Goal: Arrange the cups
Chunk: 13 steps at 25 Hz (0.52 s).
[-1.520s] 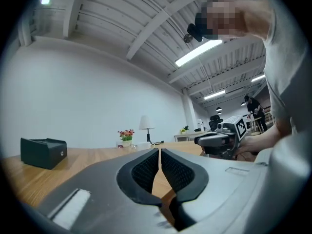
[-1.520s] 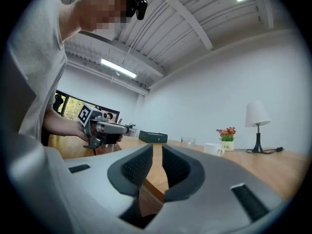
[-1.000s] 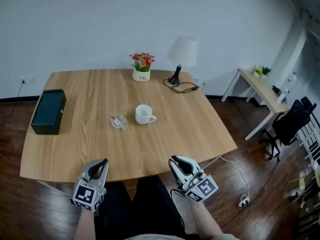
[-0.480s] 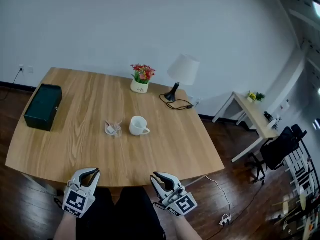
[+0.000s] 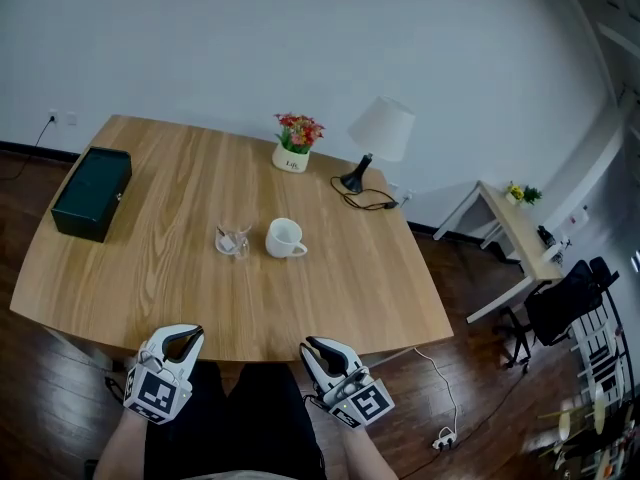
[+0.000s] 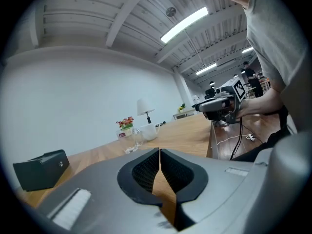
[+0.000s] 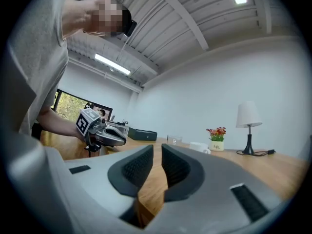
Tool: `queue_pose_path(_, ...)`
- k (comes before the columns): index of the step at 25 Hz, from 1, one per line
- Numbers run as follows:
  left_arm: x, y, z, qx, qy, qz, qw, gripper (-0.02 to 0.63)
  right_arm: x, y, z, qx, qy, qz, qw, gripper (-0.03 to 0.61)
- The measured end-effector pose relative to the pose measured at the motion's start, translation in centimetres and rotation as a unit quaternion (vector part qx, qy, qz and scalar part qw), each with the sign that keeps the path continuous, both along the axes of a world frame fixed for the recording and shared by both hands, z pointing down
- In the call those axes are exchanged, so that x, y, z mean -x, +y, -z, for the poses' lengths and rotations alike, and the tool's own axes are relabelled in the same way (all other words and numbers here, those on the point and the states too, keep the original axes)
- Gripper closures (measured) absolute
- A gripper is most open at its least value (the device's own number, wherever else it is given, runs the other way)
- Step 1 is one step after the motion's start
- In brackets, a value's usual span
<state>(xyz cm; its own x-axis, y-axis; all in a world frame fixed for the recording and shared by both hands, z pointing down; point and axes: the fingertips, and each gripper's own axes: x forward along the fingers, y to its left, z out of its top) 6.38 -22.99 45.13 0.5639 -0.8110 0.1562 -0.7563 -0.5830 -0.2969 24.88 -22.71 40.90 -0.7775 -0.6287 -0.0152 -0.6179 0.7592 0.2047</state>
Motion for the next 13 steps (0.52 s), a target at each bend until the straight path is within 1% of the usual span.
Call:
queue_pose_path(4, 0.1, 0.4, 0.2, 0.002, 0.000, 0.004, 1.0000, 0.609, 0.1, 0.4, 0.0, 0.004, 0.005, 0.001, 1.000, 0.514)
queue_pose_path(8, 0.1, 0.0, 0.4, -0.006, -0.008, -0.001, 0.9999, 0.609, 0.5, 0.2, 0.3, -0.002, 0.004, 0.005, 1.000, 0.514)
queue_pose_path(10, -0.1, -0.7, 0.6, -0.011, 0.000, -0.002, 0.9999, 0.609, 0.5, -0.2, 0.3, -0.007, 0.008, 0.006, 1.000, 0.514)
queue_pose_path(13, -0.5, -1.4, 1.1, -0.017, 0.021, -0.005, 0.9996, 0.609, 0.4, -0.5, 0.4, -0.013, 0.019, 0.008, 1.000, 0.514)
